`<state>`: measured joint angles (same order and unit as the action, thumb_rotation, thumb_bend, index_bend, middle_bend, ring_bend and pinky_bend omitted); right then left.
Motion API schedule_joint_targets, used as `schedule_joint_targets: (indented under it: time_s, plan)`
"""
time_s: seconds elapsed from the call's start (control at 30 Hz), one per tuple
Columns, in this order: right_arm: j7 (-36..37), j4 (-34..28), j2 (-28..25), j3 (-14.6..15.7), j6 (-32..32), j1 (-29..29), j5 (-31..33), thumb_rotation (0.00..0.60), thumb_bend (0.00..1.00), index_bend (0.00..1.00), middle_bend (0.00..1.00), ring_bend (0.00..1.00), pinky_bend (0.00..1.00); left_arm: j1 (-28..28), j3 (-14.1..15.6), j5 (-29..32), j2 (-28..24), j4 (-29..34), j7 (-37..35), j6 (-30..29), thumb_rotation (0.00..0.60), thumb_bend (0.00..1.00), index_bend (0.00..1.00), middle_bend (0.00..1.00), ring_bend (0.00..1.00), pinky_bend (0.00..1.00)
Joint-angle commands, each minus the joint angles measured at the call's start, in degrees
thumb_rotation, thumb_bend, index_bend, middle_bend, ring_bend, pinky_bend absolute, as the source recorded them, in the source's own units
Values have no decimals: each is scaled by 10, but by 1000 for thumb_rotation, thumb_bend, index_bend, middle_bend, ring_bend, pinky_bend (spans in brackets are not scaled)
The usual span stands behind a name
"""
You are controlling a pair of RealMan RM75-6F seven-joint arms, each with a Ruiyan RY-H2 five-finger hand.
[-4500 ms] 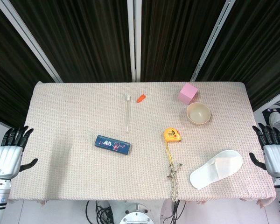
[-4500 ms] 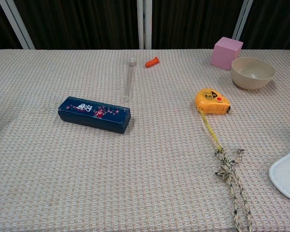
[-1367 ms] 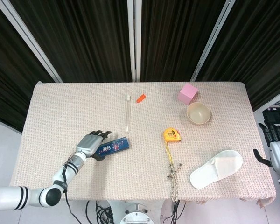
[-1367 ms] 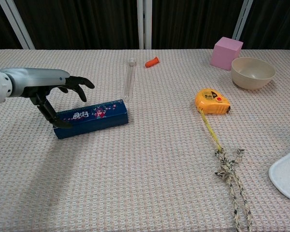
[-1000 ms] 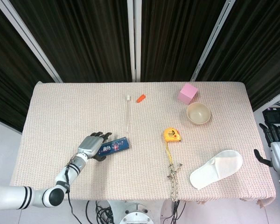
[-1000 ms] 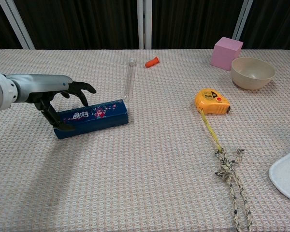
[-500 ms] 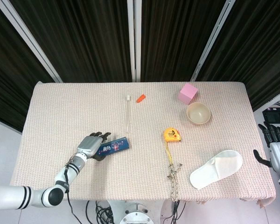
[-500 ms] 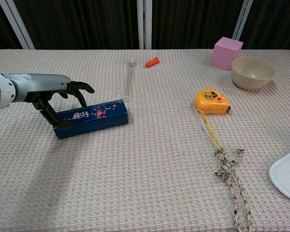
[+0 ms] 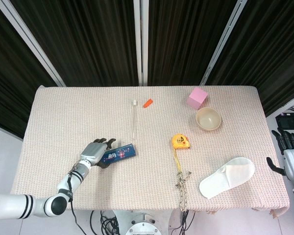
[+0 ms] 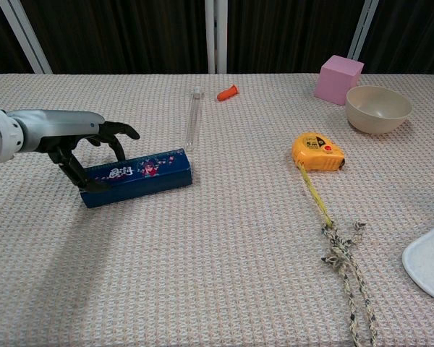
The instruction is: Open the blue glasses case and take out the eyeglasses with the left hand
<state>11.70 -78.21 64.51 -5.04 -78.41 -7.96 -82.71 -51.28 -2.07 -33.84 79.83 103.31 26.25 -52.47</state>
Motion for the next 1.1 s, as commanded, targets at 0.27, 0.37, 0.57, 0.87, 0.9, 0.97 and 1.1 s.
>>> schedule_joint_targets:
  time_s: [0.27,0.37,0.57,0.87,0.9,0.97,1.1]
  plan:
    - [4,4,1,1,1,0,0,600,301,0,0,0,0,-3,-2,15,4,-3,1,-3,600,370,34,333,100,106]
    - [4,5,1,1,2,0,-1,600,301,0,0,0,0,-4,-2,22,4,-3,0,-2,600,394,36,356,109,107]
    - [6,7,2,2,1,0,-4,600,301,0,0,0,0,-5,-6,28,3,-4,-7,1,600,446,44,394,129,113]
    - [5,9,4,4,2,-1,-7,600,301,0,0,0,0,7,-23,23,-7,-8,-60,27,600,501,72,449,164,134]
    - [5,9,4,4,1,-2,-7,600,301,0,0,0,0,9,-25,23,-7,-10,-67,31,600,510,73,452,166,138]
    - [6,9,4,4,1,-2,-8,600,301,0,0,0,0,12,-30,24,-10,-13,-85,42,600,521,75,455,168,143]
    - [7,11,5,4,1,-1,-8,600,301,0,0,0,0,18,-37,23,-13,-22,-114,63,600,540,84,469,173,145]
